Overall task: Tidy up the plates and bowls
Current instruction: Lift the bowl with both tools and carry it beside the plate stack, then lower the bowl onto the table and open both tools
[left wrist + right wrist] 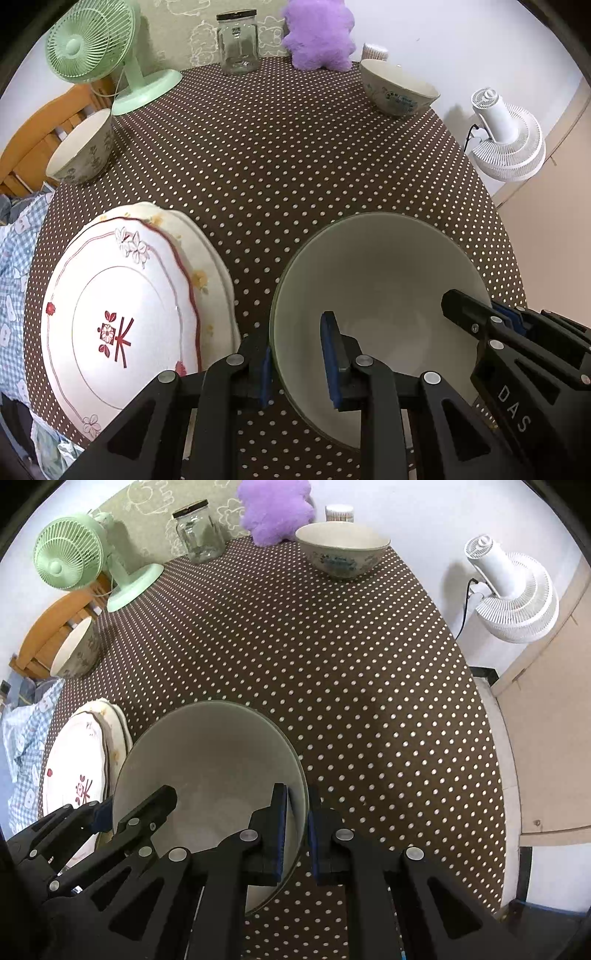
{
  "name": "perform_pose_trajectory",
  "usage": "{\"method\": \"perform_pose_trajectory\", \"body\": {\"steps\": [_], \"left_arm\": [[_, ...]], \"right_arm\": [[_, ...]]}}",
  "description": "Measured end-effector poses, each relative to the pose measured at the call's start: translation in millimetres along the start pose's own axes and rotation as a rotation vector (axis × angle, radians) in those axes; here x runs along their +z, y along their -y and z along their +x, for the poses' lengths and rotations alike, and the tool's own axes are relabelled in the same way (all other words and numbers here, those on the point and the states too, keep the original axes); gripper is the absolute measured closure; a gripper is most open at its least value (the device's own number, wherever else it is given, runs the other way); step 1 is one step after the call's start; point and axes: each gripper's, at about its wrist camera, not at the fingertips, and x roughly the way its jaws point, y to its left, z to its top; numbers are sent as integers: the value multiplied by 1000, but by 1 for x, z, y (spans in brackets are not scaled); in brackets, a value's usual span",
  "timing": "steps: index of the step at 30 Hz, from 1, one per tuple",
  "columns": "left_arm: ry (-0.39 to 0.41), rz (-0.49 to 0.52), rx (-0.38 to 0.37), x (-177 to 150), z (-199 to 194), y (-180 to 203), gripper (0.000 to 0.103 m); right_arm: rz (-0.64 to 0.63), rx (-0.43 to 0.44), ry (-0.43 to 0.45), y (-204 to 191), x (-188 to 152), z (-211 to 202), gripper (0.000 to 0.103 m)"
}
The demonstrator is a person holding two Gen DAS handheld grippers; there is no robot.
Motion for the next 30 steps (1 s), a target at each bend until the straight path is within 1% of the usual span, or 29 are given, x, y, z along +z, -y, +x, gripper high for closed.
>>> {"method": "perform_pose_trajectory", "body": {"steps": [2,8,11,13,15,17,19,20,22,24,25,28,30], "left_arm": [[2,0,-7,-2,1,-2,82],[3,6,-17,-4,1,-4,82],[-6,13,-23,-4,1,-5,77],[4,28,-14,-4,-2,-4,73],[17,25,-29,-2,-7,-5,68],[28,31,-28,1,-11,-5,64],[30,40,-29,2,-15,-4,57],[14,43,-19,3,-17,-3,53],[25,52,-16,3,-22,-3,51],[34,51,-18,5,-26,-5,47],[40,47,-15,6,-29,-7,45],[55,42,-10,7,-37,-11,42],[63,36,-13,9,-43,-15,38]], "right_arm": [[-6,-7,11,-1,-1,-1,90],[2,-15,-7,-2,-4,0,90],[1,-23,-16,-4,-6,-1,90],[-4,-26,-21,-4,-6,-1,90],[-14,-38,-25,-5,-5,-3,90],[-14,-40,-26,-6,-4,-5,90],[-6,-32,-30,-5,-3,-8,90],[0,-23,-30,-6,-2,-10,86],[1,-28,-15,-7,-1,-16,80],[-3,-29,5,-8,0,-23,79],[0,-30,12,-8,0,-27,76],[12,-31,40,-7,1,-37,66],[21,-34,60,-6,1,-45,60]]}}
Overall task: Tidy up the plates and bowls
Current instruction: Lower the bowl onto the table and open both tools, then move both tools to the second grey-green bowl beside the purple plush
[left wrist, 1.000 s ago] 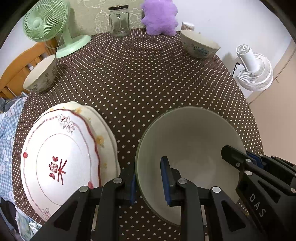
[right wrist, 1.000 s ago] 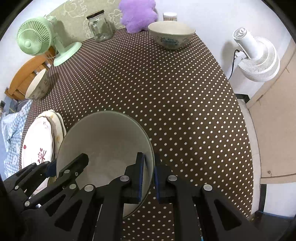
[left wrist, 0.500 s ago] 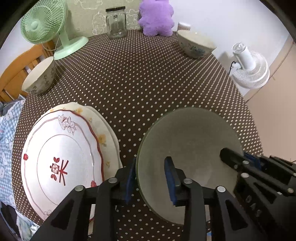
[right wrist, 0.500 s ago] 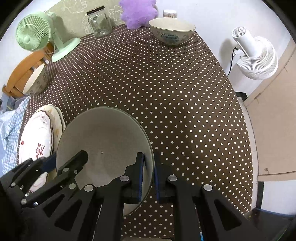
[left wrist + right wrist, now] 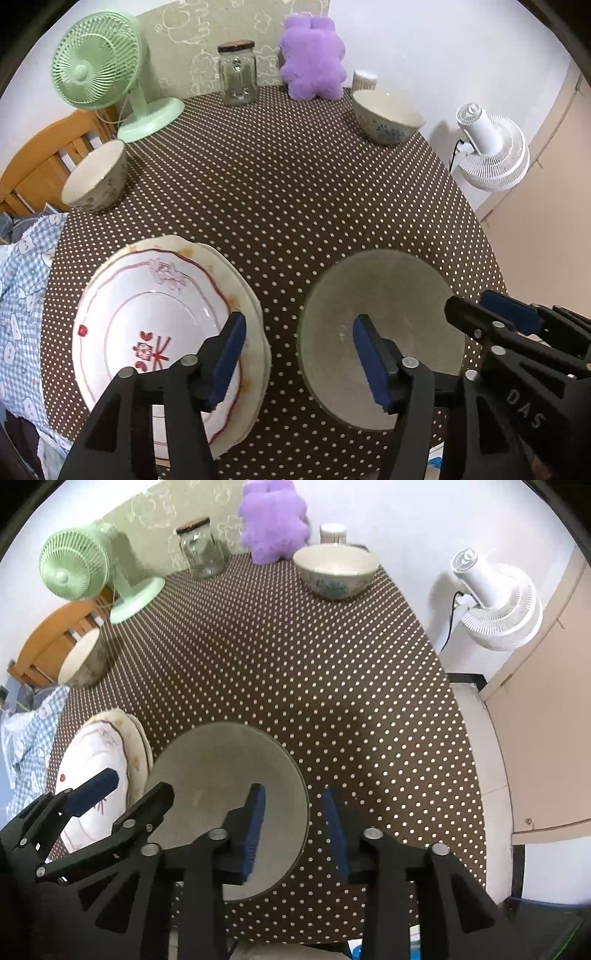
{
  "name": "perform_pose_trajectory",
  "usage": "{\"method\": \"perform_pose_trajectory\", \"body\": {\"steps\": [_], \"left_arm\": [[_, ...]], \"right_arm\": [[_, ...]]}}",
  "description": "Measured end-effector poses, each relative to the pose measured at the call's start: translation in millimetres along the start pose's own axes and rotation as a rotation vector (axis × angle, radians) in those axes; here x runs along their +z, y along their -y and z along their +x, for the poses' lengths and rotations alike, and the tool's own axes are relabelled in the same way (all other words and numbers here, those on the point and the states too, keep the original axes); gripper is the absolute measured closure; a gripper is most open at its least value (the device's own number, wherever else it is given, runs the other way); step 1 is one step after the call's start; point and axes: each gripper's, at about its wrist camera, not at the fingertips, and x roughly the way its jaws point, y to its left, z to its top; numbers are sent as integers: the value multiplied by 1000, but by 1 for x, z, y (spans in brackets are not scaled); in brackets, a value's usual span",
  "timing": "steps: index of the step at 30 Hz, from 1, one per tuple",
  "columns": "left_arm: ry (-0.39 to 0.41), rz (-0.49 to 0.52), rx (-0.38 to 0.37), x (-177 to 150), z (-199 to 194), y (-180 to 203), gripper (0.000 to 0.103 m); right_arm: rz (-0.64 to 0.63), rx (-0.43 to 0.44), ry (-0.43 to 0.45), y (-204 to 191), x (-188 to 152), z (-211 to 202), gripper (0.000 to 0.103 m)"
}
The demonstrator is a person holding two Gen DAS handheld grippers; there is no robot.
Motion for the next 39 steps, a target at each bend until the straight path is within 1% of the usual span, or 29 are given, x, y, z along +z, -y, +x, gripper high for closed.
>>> {"method": "perform_pose_trajectory", "body": {"steps": [2,4,10,12,14,17,22,27,34,39], "left_arm": [[9,-11,-6,1,-6,-4,37],[28,-11,-3,3,-13,-8,34],[77,12,-3,5,-33,-8,27],[91,20,-4,7,-37,-6,22],[107,29,-6,9,-43,-3,20],[128,32,-3,14,-50,3,18],[173,10,10,28,-59,15,17],[208,7,42,44,-64,30,17],[233,-33,79,71,-58,55,17],[232,-63,92,94,-46,70,18]], "right_arm": [[14,0,24,1,0,-8,46],[16,-7,55,1,1,-18,40],[28,-10,119,3,5,-44,33],[39,-9,146,6,8,-53,30],[45,-4,170,8,11,-62,25],[35,1,197,11,18,-71,22],[10,27,217,20,32,-77,21],[-25,41,232,35,54,-79,21],[-36,71,248,61,87,-75,21],[-50,92,241,76,112,-64,21]]}}
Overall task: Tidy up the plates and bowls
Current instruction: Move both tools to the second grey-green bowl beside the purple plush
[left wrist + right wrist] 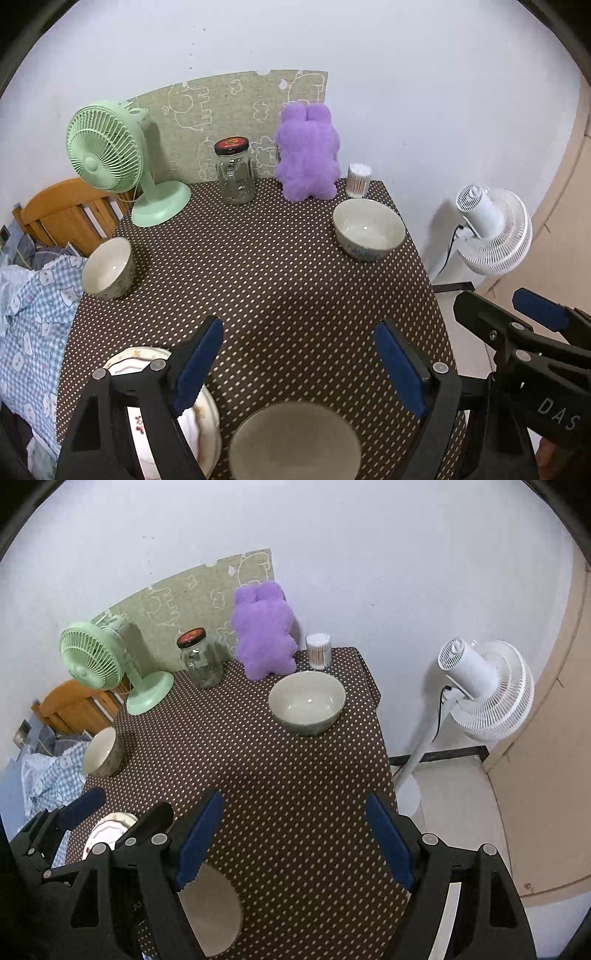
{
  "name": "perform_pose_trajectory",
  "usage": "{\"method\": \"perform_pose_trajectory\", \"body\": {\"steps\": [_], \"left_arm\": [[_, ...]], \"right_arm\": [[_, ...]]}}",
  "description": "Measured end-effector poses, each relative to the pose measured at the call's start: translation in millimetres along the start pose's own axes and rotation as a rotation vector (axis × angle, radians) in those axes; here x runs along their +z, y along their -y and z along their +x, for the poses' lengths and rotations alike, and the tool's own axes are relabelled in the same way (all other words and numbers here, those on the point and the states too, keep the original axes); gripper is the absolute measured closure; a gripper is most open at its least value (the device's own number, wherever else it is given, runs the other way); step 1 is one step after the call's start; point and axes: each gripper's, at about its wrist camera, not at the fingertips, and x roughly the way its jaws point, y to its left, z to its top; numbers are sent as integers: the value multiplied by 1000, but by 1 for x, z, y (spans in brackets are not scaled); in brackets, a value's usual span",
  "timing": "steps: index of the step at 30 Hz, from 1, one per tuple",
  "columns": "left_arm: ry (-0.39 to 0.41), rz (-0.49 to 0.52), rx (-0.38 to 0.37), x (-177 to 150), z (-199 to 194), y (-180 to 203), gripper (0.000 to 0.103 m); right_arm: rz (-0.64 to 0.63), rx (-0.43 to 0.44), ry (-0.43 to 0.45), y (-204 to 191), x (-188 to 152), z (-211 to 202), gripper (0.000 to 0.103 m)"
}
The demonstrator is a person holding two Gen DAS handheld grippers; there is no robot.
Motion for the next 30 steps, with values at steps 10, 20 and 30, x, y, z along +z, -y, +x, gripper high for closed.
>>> {"method": "perform_pose_trajectory", "body": {"steps": [10,20,30], "left_arm": [[-9,-36,38,31,45,34,21],[-8,-58,72,64,97,54,25],[-29,-62,104,92,148,55,30]], "right_arm": [[-41,19,6,35,39,45,21],[-71,44,46,51,73,90,22],[-50,39,12,61,101,152,29]]}}
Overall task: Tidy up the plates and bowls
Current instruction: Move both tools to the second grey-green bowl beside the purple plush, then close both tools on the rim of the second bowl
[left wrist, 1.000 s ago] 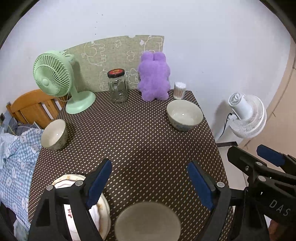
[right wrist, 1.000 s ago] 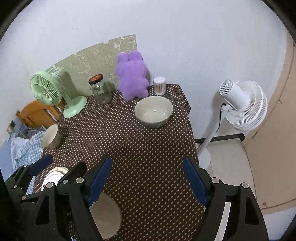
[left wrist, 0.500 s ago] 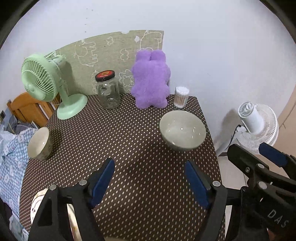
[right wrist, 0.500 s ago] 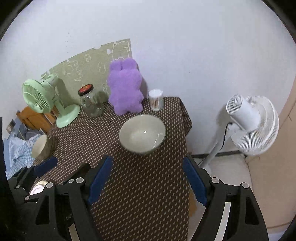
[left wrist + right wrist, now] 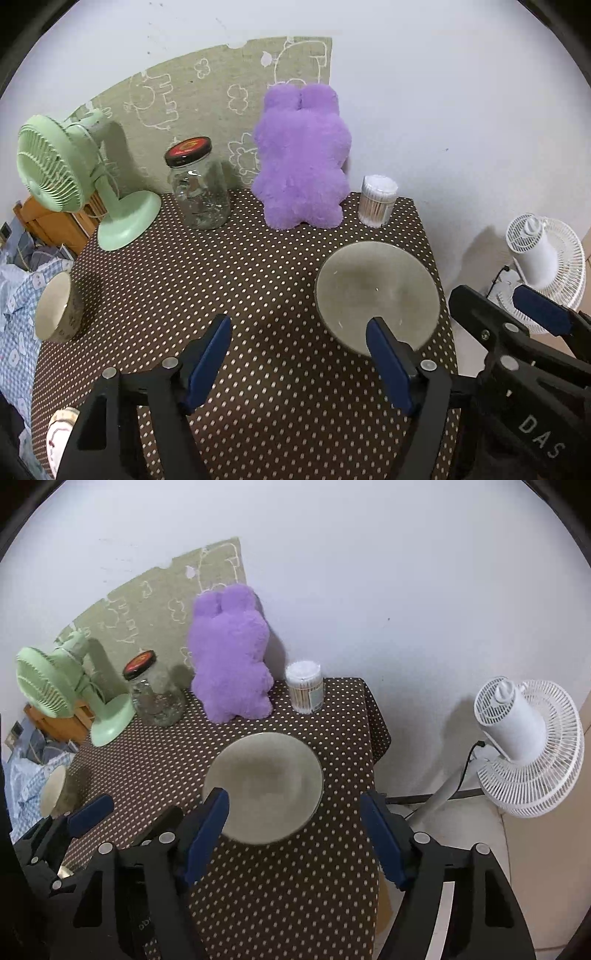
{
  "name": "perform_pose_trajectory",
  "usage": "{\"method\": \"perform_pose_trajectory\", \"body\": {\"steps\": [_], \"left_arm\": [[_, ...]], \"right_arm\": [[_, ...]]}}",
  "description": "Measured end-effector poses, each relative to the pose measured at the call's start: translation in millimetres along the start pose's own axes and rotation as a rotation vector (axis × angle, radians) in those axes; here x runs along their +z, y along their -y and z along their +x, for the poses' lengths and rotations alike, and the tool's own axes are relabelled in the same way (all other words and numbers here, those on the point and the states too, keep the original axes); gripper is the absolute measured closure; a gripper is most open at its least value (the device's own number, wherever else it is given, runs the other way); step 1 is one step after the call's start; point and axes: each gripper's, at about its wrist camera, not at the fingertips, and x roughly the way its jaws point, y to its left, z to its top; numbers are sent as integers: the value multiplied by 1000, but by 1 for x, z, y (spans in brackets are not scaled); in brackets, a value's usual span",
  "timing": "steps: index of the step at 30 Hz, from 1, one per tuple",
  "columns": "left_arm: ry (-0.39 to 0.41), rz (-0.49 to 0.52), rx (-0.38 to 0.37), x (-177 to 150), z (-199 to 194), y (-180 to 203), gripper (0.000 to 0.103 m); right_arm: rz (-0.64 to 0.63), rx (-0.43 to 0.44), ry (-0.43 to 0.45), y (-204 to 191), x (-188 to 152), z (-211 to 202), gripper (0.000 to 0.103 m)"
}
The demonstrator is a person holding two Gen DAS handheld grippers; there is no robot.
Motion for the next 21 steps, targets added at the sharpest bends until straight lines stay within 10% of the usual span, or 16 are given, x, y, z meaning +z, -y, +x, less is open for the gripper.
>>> {"method": "perform_pose_trajectory", "body": {"steps": [21], "left_arm": [[-100,3,-23,17,96,10,75]], "right_arm": [[35,-21,-100,17,14,95,51]]}}
